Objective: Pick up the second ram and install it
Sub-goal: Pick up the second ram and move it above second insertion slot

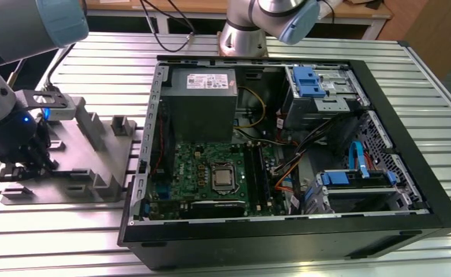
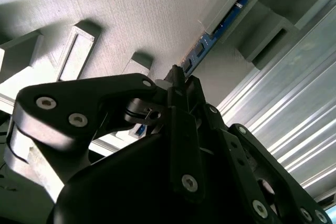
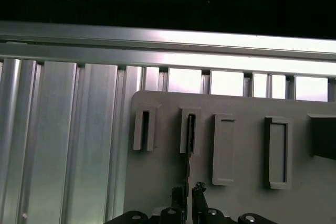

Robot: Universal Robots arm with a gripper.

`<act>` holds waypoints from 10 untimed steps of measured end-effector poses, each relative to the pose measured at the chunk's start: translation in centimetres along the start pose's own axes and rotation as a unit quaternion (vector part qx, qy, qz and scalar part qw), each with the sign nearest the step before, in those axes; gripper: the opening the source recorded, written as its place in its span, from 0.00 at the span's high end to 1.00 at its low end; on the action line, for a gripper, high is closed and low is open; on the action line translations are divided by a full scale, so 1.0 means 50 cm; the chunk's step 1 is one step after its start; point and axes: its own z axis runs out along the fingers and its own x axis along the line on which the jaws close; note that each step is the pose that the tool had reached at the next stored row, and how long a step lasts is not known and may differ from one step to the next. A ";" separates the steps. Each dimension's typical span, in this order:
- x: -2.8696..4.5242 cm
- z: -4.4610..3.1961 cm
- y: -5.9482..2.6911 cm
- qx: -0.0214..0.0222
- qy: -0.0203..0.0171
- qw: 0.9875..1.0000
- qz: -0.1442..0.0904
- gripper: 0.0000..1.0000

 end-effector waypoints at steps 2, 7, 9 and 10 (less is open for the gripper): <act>0.000 0.000 0.000 0.000 0.000 1.000 0.000 0.79; 0.000 0.000 0.000 0.000 0.000 1.000 0.000 0.79; 0.001 0.001 0.000 0.000 0.000 1.000 0.000 0.79; 0.002 0.001 0.000 0.000 0.000 1.000 0.000 0.79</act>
